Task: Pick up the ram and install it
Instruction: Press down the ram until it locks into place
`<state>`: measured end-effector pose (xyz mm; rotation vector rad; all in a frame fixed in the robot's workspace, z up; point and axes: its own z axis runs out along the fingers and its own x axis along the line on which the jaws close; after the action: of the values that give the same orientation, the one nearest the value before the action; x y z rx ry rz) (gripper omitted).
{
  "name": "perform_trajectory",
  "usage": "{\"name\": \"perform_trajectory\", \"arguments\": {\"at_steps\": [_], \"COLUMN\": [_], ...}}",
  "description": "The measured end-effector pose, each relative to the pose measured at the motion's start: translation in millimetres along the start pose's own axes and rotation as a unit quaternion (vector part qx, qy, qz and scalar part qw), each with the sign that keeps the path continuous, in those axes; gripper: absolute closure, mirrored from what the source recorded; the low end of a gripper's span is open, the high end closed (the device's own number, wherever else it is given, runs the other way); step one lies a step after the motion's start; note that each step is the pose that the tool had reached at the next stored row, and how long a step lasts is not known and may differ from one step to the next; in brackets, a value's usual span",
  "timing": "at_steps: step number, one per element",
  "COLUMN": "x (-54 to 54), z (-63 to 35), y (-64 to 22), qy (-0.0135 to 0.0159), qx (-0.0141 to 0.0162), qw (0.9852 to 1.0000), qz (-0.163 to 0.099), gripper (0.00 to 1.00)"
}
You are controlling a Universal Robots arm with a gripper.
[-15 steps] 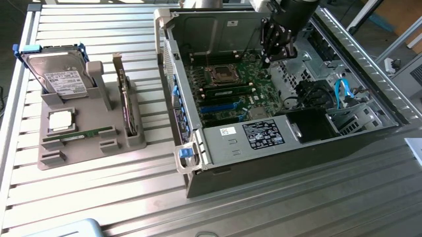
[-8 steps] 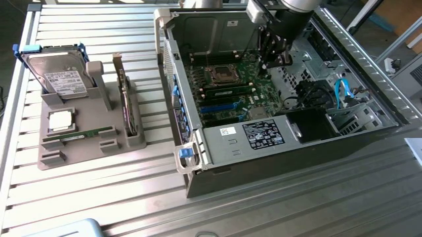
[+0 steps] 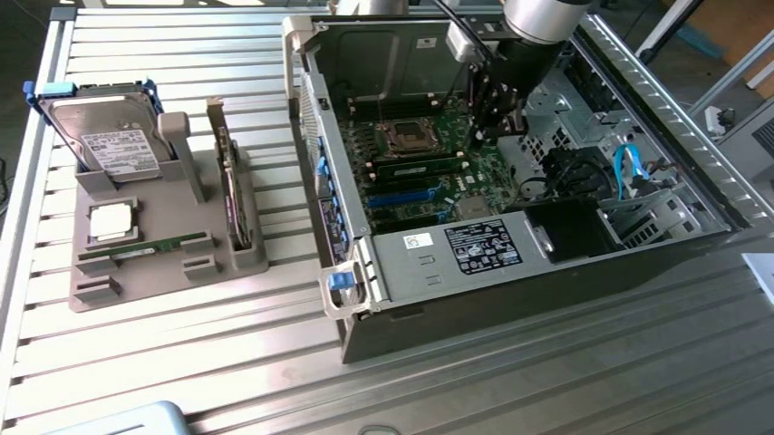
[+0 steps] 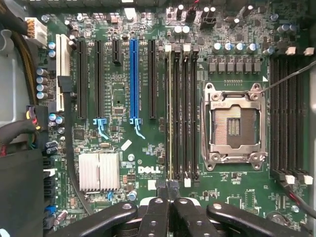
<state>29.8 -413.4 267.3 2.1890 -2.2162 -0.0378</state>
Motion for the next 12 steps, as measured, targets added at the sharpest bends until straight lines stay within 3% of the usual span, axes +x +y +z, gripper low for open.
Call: {"name": "perform_trajectory", "arguments": {"at_steps": [10,12], "x": [0.1,0.1], "z": [3.3,9.5], "y": [2.3,2.0], "qy": [0.0001,0.0001], "qx": [0.0017,0.0019], "qw": [1.0,1.0], "qz": [0.0,0.0], "gripper": [0.89,0.89]}}
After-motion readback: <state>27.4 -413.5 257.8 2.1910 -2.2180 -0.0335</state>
